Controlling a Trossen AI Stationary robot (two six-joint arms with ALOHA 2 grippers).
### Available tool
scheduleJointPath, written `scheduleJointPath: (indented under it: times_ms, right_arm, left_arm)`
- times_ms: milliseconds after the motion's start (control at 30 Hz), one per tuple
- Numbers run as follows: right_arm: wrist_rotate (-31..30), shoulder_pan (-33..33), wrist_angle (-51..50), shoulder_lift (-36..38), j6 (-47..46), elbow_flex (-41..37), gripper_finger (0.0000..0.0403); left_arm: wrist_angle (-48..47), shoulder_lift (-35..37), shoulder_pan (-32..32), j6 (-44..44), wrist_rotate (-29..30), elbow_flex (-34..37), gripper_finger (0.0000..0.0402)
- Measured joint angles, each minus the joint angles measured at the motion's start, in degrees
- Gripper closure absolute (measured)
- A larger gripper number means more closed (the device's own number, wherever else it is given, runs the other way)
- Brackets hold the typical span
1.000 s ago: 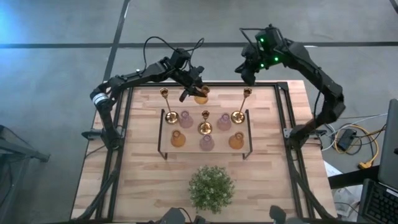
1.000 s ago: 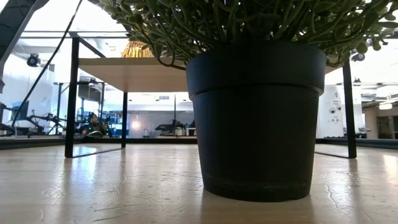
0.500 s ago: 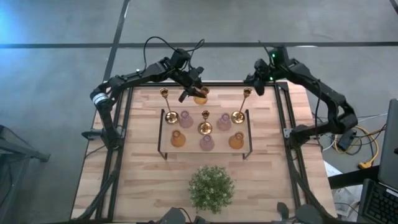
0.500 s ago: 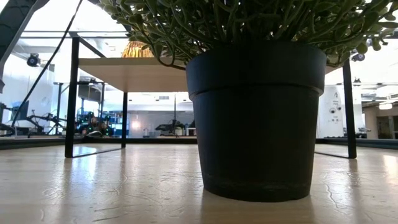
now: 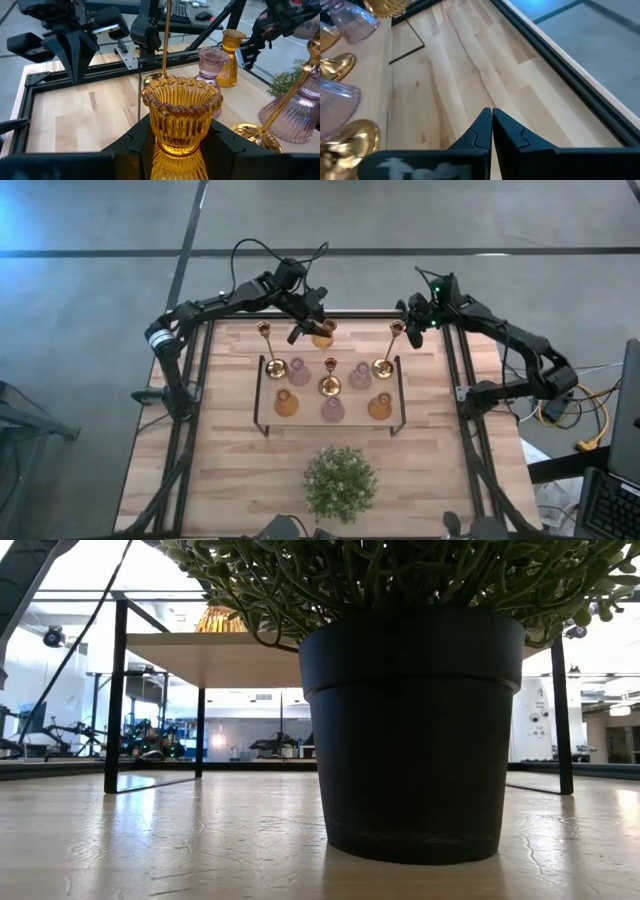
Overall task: Pick & Place candle stick holders
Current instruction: Put the yellow vase on the shelf
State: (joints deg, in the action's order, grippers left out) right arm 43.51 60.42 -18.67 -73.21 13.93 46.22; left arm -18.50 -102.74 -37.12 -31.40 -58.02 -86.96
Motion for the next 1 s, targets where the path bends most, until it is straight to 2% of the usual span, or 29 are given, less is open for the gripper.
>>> scheduleJointPath:
  times_ms: [267,433,533,600,767,1000]
  right_arm:
    - [-0.6,0.0,3.0,0.0,-1.6,-3.4,0.0394]
    - [-5.8,0.0,3.0,0.0,-0.4,-3.5,0.0394]
    - [-6.6,0.0,3.1,0.0,-0.1,-3.5,0.0394]
    - [-6.6,0.0,3.1,0.0,-0.1,-3.5,0.0394]
    - [-6.6,0.0,3.1,0.0,0.0,-3.5,0.0394]
    - [-6.7,0.0,3.2,0.0,0.7,-3.5,0.0394]
  left_arm:
    - [0.2,0.0,0.2,0.6,0.0,0.0,0.0275]
    - [0.7,0.0,0.2,0.6,0.0,0.0,0.0275]
    - [0.7,0.0,0.2,0.5,-0.7,0.0,0.0275]
    - [0.7,0.0,0.1,-0.2,-4.0,0.0,0.0275]
    - [0.7,0.0,0.1,-2.9,-17.0,0.0,0.0275]
    - [1.1,-0.7,0.0,-8.3,-17.9,0.0,0.0275]
